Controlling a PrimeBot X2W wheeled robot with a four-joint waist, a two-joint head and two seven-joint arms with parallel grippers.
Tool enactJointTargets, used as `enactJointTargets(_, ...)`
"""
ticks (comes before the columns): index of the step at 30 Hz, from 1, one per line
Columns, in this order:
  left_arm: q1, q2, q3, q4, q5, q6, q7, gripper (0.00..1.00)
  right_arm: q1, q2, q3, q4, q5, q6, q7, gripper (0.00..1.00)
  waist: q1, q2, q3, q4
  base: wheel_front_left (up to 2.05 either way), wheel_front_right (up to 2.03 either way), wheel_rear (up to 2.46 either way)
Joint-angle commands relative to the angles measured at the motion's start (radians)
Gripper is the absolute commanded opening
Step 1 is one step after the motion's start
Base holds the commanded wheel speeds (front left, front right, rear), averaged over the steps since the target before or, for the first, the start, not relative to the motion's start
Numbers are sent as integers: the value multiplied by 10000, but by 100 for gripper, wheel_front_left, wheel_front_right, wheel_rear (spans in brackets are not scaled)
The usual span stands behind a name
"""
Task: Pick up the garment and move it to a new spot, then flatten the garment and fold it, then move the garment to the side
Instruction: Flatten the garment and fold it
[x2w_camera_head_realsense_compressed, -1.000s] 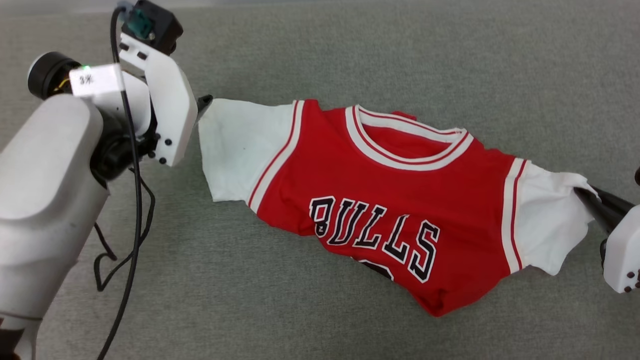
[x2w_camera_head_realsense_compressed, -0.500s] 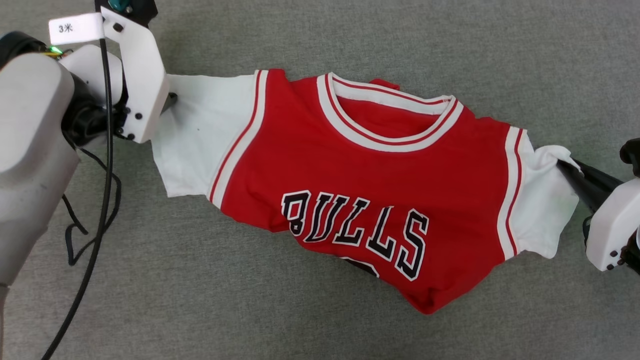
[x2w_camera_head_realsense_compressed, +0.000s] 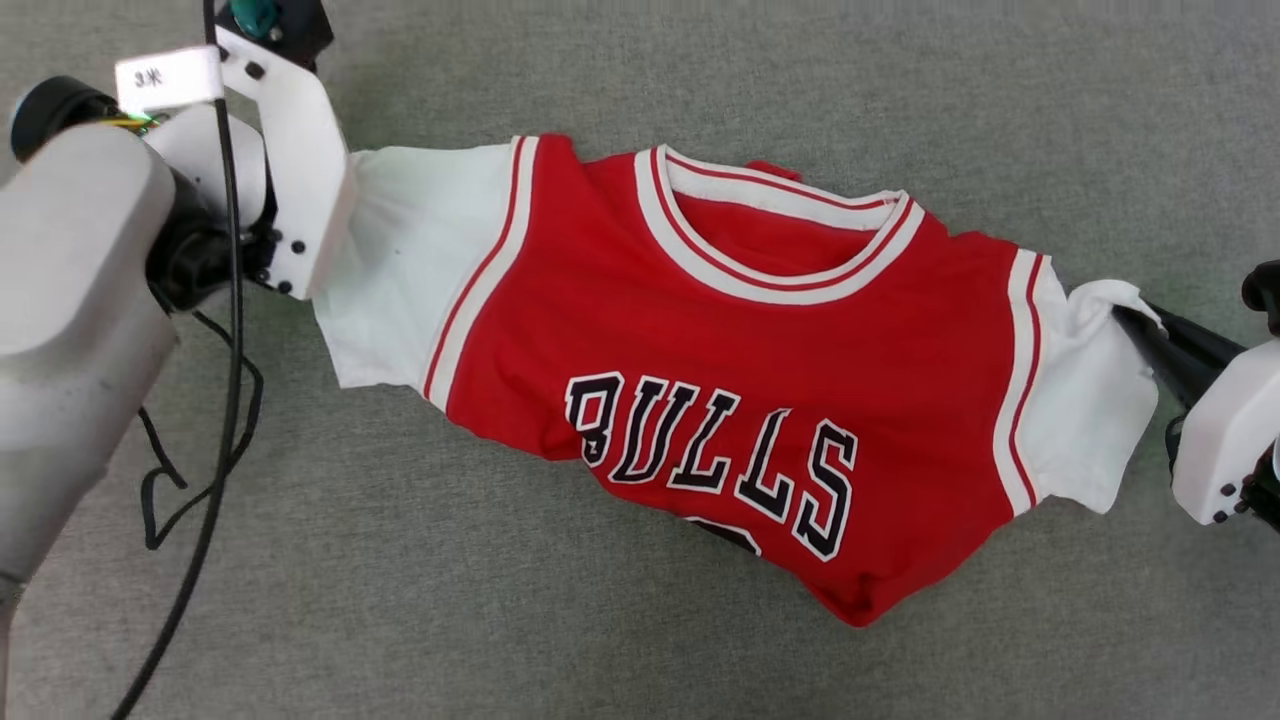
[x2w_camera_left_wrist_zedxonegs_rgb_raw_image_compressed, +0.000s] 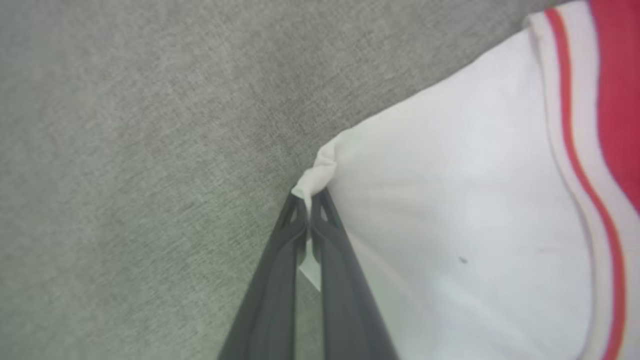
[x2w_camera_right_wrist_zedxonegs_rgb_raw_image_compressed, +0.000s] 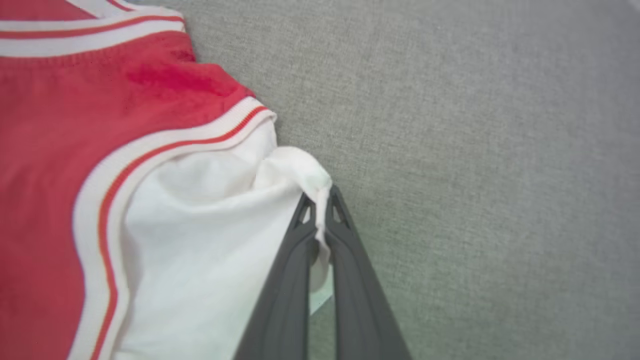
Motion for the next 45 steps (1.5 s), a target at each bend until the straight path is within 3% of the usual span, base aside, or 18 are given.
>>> enactJointTargets(1, 324, -70, -220, -8, 28, 23, -494, 0, -169, -117, 27, 69, 29, -14, -92, 0, -1, 0, -351, 180, 0, 0, 0)
enactJointTargets(10, 218, 283, -678, -595, 314, 23, -3396, 0, 22, -321, -225, 275, -118, -14, -605, 0, -1, 0, -1863, 807, 0, 0, 0)
enactJointTargets(21, 90, 719, -657, -1477, 876, 144, -5718, 0, 380, -595, -1087, -205, -244, -14, -753, 0, -1, 0, -3514, 1538, 0, 0, 0)
enactJointTargets(31, -320, 1208, -138, -2879, 1361, 788, -6724, 0, -155, -635, -1831, -932, -396, -14, -611, 0, -1, 0, -4194, 1810, 0, 0, 0)
enactJointTargets(40, -1065, 1469, 542, -3814, 1724, 1411, -7482, 0, -1627, -524, -2266, -1473, -697, -14, -736, 0, -1, 0, -4187, 2041, 0, 0, 0)
enactJointTargets(45, -1656, 1414, 742, -3744, 1780, 1413, -7391, 0, -2823, -603, -2077, -1456, -724, -14, -699, 0, -1, 0, -3926, 2102, 0, 0, 0)
